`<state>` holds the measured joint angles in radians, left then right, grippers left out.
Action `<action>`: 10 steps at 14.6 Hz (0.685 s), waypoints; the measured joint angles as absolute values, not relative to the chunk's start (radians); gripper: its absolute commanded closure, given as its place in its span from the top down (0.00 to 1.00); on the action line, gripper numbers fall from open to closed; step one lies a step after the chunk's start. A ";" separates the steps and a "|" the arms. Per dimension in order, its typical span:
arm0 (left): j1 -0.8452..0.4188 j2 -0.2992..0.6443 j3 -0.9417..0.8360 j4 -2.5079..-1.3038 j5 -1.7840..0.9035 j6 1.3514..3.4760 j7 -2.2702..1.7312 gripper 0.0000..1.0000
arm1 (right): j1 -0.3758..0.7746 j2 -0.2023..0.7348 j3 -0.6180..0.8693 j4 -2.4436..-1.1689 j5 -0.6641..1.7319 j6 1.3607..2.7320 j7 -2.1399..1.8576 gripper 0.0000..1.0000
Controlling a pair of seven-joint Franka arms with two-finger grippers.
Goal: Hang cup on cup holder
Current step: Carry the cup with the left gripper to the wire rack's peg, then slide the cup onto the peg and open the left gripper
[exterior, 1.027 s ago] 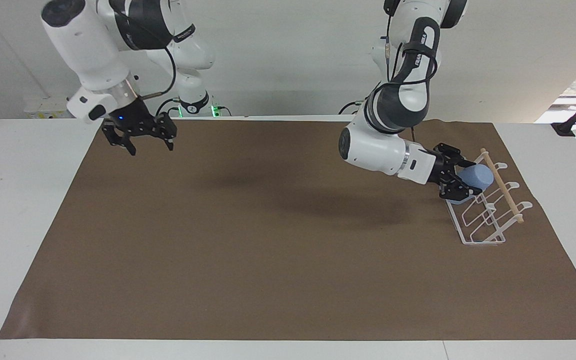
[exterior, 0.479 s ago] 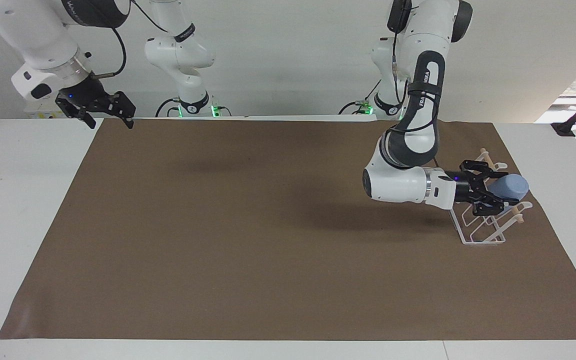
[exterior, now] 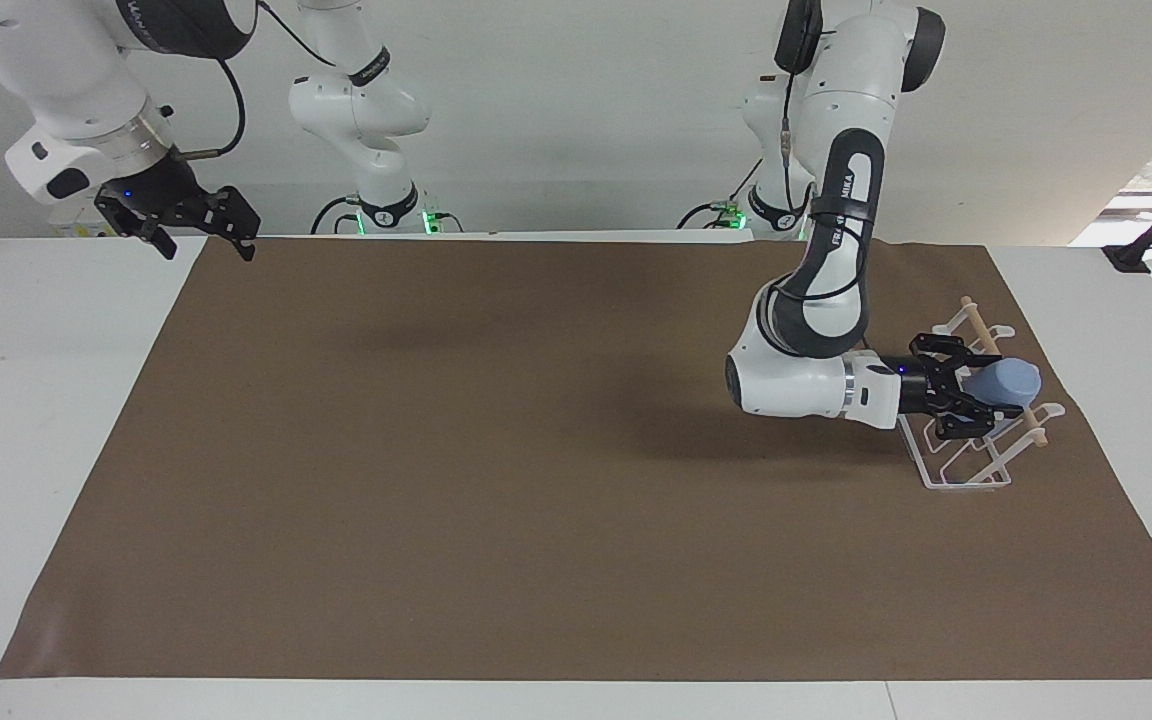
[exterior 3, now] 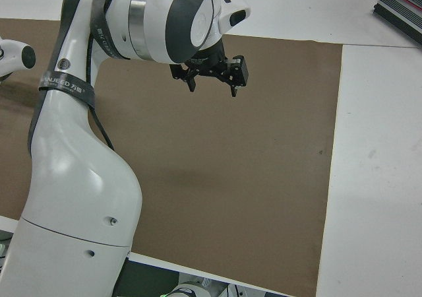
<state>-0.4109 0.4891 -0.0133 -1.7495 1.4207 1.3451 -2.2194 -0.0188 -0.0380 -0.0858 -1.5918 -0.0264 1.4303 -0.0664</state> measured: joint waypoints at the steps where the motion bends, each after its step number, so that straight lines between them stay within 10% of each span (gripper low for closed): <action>1: -0.408 0.493 -0.013 -1.749 1.410 1.349 -2.226 0.08 | -0.019 -0.038 -0.086 -1.591 -0.026 1.430 -0.066 1.00; 4: -0.406 0.493 -0.014 -1.748 1.359 1.366 -2.236 0.90 | -0.021 -0.039 -0.088 -1.590 -0.027 1.430 -0.066 1.00; 10: -0.376 0.494 -0.014 -1.718 1.346 1.473 -2.238 1.00 | -0.020 -0.055 -0.089 -1.594 -0.027 1.411 -0.066 1.00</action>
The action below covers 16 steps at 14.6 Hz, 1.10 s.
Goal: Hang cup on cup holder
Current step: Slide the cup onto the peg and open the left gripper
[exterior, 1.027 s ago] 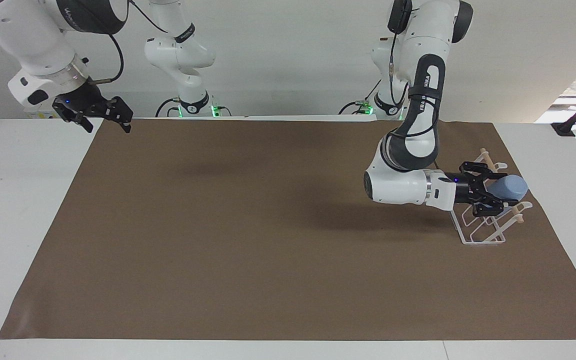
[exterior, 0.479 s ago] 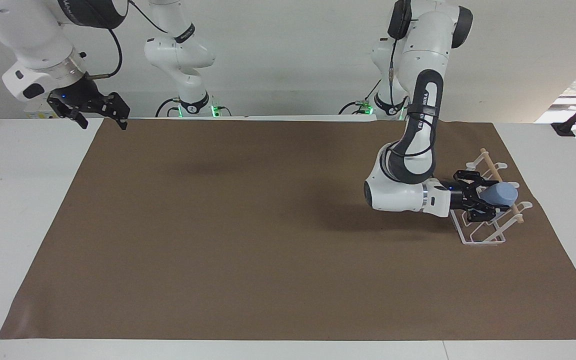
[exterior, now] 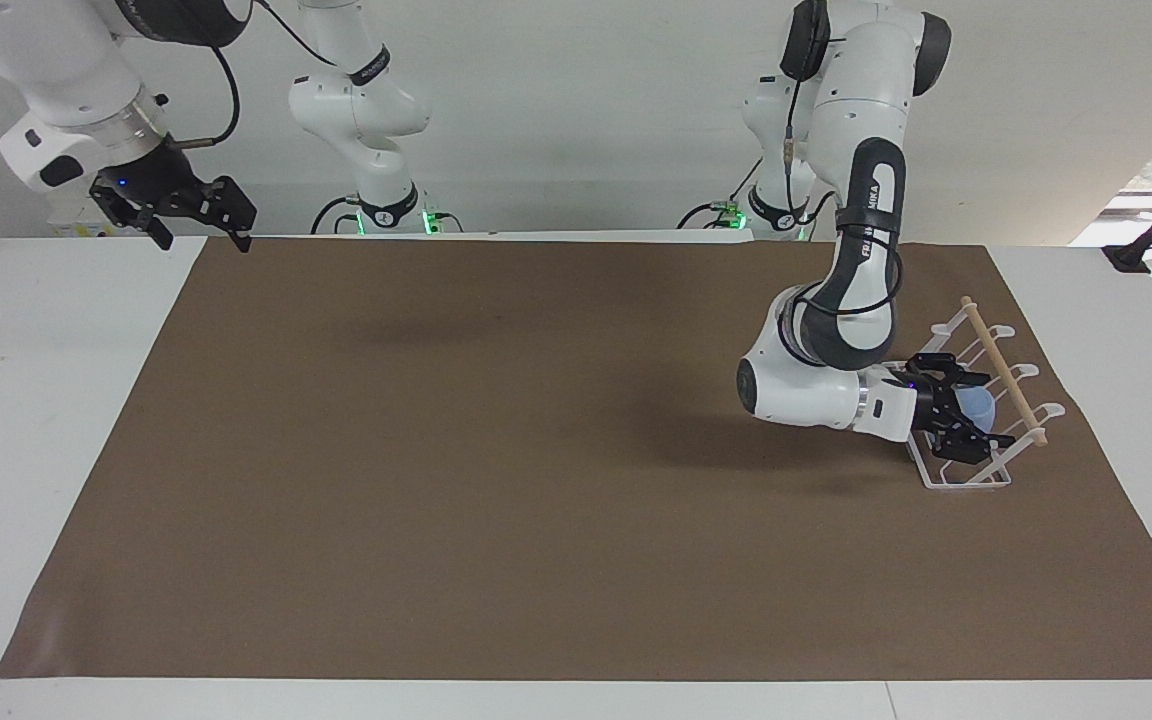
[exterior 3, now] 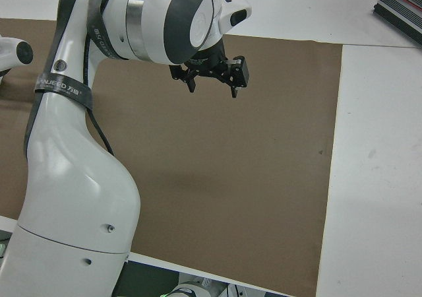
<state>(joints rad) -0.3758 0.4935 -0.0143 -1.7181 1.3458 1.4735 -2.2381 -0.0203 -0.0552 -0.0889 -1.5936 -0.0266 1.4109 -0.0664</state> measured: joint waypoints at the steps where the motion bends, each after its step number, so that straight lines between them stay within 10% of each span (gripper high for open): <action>1: -0.382 0.493 -0.019 -1.708 1.321 1.470 -2.238 1.00 | -0.019 -0.056 -0.088 -1.596 -0.027 1.411 -0.066 1.00; 16: -0.241 0.160 -0.018 -1.622 0.425 1.667 -1.136 1.00 | -0.019 -0.056 -0.088 -1.599 -0.027 1.411 -0.066 1.00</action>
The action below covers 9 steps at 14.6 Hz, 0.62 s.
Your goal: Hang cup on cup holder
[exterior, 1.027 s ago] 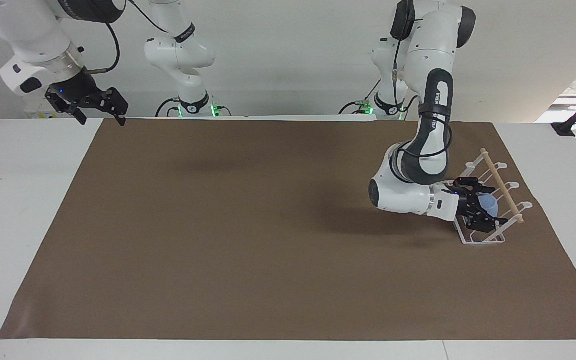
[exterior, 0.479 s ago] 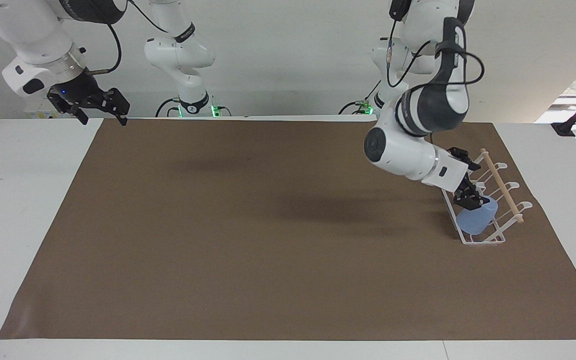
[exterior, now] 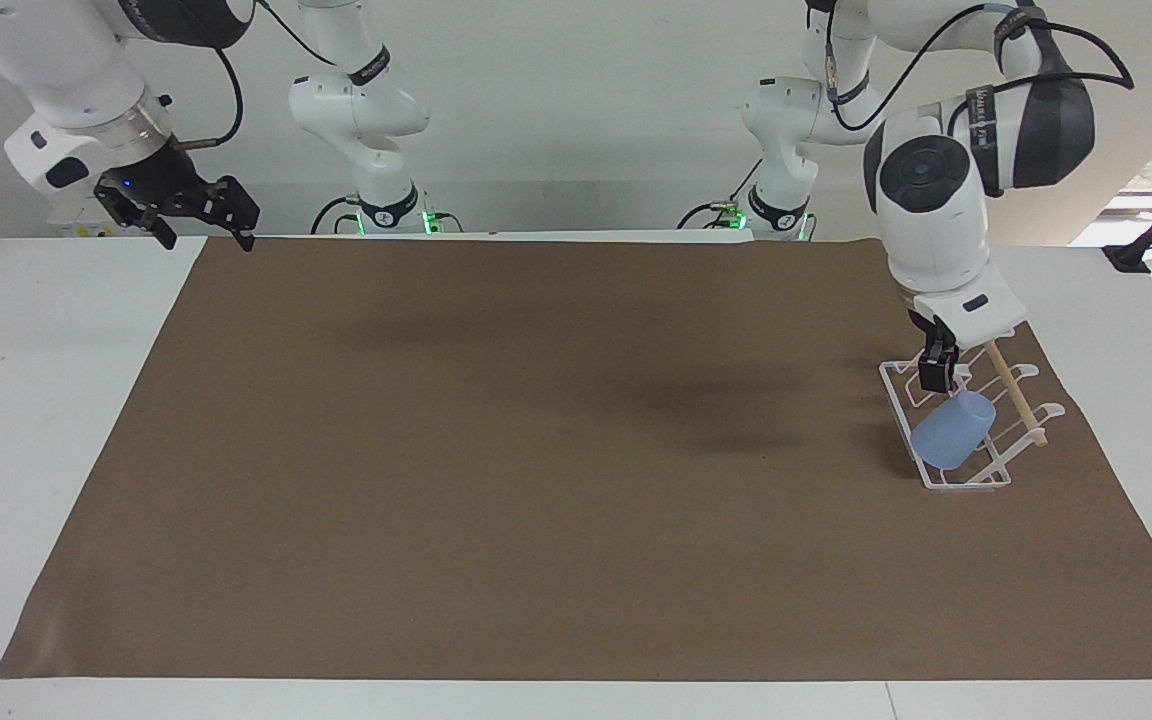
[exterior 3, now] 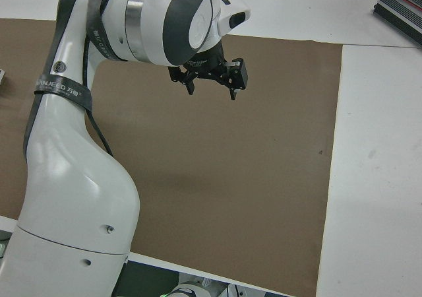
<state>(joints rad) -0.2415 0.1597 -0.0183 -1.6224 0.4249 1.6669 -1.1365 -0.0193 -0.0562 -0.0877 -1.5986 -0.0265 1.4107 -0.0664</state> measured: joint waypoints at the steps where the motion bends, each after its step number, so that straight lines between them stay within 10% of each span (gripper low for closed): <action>1: -0.220 0.151 -0.018 -1.622 0.369 1.672 -1.046 1.00 | -0.019 -0.056 -0.088 -1.599 -0.027 1.411 -0.066 1.00; 9: -0.050 0.009 -0.008 -1.613 0.005 1.597 -0.259 1.00 | -0.019 -0.056 -0.088 -1.599 -0.027 1.411 -0.066 1.00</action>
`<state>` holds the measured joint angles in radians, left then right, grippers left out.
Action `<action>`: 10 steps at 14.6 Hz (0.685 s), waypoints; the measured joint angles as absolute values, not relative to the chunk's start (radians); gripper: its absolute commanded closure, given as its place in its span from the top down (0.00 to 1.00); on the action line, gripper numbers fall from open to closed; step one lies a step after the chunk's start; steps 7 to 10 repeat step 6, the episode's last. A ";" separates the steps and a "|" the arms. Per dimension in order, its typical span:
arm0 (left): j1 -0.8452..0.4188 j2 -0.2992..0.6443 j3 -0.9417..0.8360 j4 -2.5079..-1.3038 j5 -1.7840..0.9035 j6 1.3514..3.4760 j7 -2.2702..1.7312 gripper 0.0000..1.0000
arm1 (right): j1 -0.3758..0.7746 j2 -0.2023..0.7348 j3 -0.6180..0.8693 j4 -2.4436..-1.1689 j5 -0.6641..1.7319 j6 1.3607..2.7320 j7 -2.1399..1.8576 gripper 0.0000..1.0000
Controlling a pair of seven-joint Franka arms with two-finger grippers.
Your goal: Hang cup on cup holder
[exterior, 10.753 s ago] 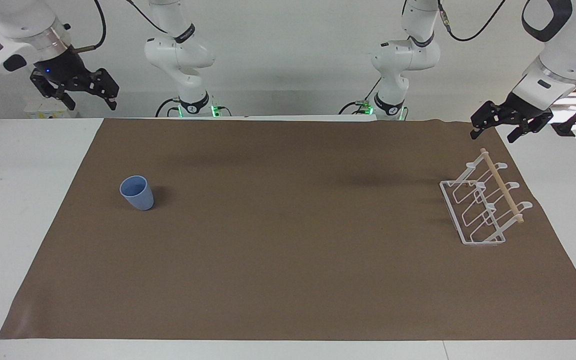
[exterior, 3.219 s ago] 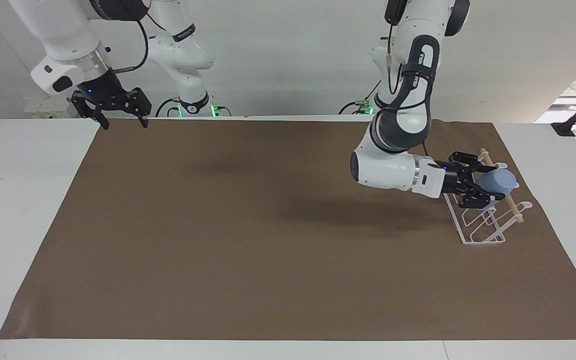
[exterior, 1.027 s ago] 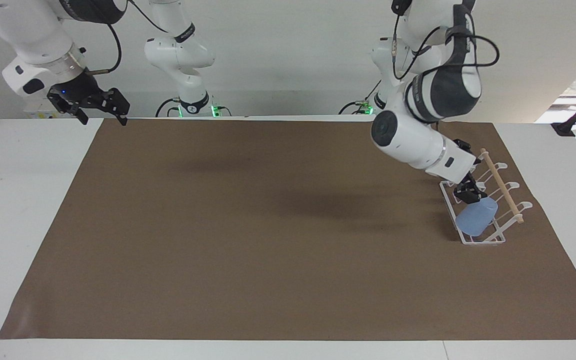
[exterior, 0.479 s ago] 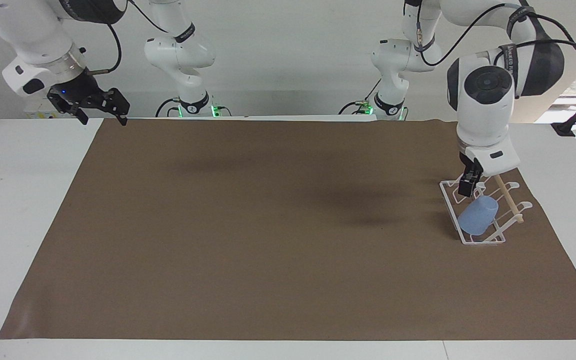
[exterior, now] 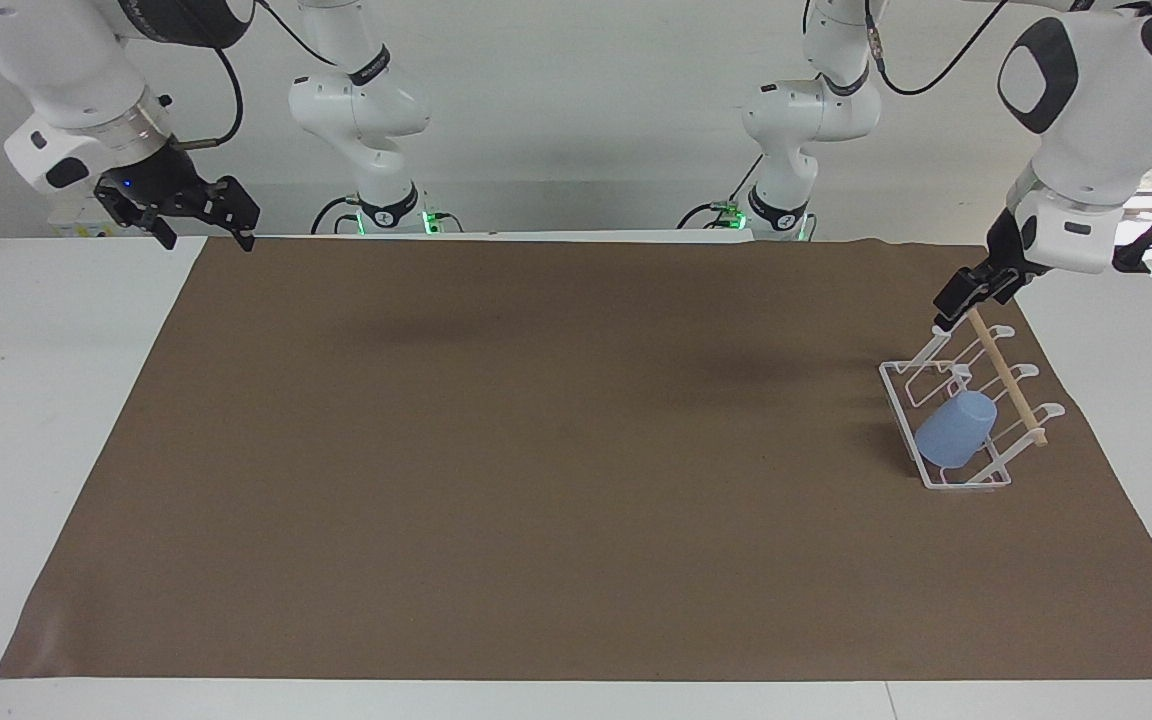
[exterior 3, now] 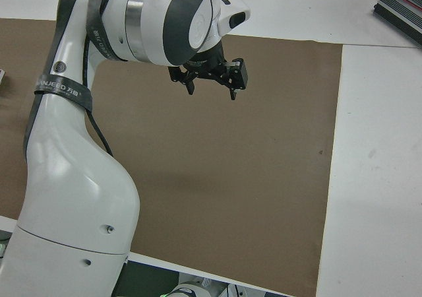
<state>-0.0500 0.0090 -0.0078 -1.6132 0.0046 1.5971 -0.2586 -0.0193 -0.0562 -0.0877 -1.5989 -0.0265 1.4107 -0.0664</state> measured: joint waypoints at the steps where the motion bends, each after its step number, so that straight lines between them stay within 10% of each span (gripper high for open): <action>1: -0.046 0.006 -0.008 -1.604 -0.002 1.579 -0.192 1.00 | -0.019 -0.056 -0.088 -1.599 -0.027 1.411 -0.066 1.00; 10: -0.046 0.006 -0.010 -1.537 -0.003 1.522 -0.001 1.00 | -0.019 -0.056 -0.088 -1.599 -0.027 1.411 -0.066 1.00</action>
